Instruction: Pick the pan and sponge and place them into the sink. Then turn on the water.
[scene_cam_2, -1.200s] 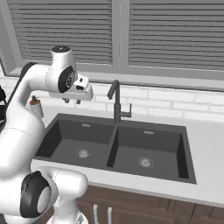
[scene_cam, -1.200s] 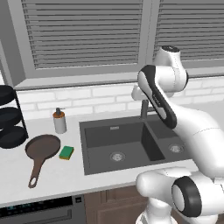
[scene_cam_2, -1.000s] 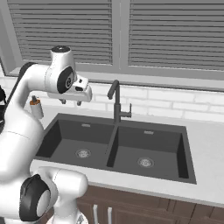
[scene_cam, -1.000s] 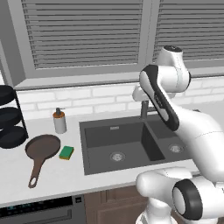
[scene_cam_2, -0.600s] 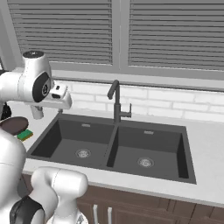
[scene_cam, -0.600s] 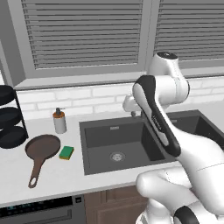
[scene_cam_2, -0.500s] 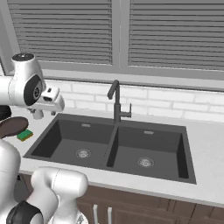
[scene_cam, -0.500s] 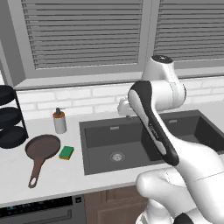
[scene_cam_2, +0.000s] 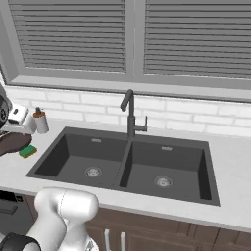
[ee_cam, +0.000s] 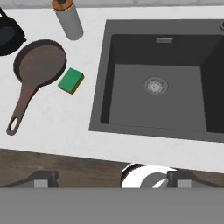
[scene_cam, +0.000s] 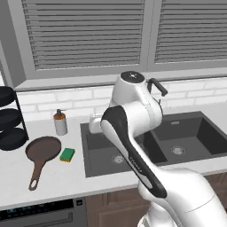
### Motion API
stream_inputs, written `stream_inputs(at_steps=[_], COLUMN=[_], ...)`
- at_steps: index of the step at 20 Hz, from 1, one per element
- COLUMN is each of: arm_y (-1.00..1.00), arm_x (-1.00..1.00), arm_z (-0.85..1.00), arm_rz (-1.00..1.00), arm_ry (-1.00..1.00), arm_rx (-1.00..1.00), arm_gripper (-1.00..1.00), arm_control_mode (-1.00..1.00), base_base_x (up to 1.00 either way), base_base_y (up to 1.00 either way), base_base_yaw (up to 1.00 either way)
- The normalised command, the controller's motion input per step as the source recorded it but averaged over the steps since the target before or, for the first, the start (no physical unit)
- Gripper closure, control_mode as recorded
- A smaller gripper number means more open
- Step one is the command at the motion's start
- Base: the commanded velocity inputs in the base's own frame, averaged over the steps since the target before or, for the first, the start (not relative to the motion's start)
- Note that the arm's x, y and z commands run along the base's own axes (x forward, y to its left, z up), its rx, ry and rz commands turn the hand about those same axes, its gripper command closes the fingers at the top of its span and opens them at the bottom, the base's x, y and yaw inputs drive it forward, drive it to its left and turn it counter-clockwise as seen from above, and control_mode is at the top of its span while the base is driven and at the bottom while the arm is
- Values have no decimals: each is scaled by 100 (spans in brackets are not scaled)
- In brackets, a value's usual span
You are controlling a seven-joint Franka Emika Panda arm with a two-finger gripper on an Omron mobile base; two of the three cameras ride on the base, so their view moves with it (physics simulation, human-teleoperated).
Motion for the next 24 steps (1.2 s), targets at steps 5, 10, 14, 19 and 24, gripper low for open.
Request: stream_inputs(at_steps=[5,10,14,19,24], arm_y=[63,51,74,71,71], arm_x=[0,0,2,0,9], arm_z=[-25,-23,-33,-40,-40], arm_rz=[0,0,0,0,-2], arm_ry=[0,0,0,0,0], arm_rx=[0,0,0,4,1], arm_gripper=[-100,-100,-100,-100,-100], arm_control_mode=[-100,-100,-100,-100,-100], base_base_x=[0,0,0,0,0], base_base_y=[0,0,0,0,0], base_base_yaw=[0,0,0,0,0])
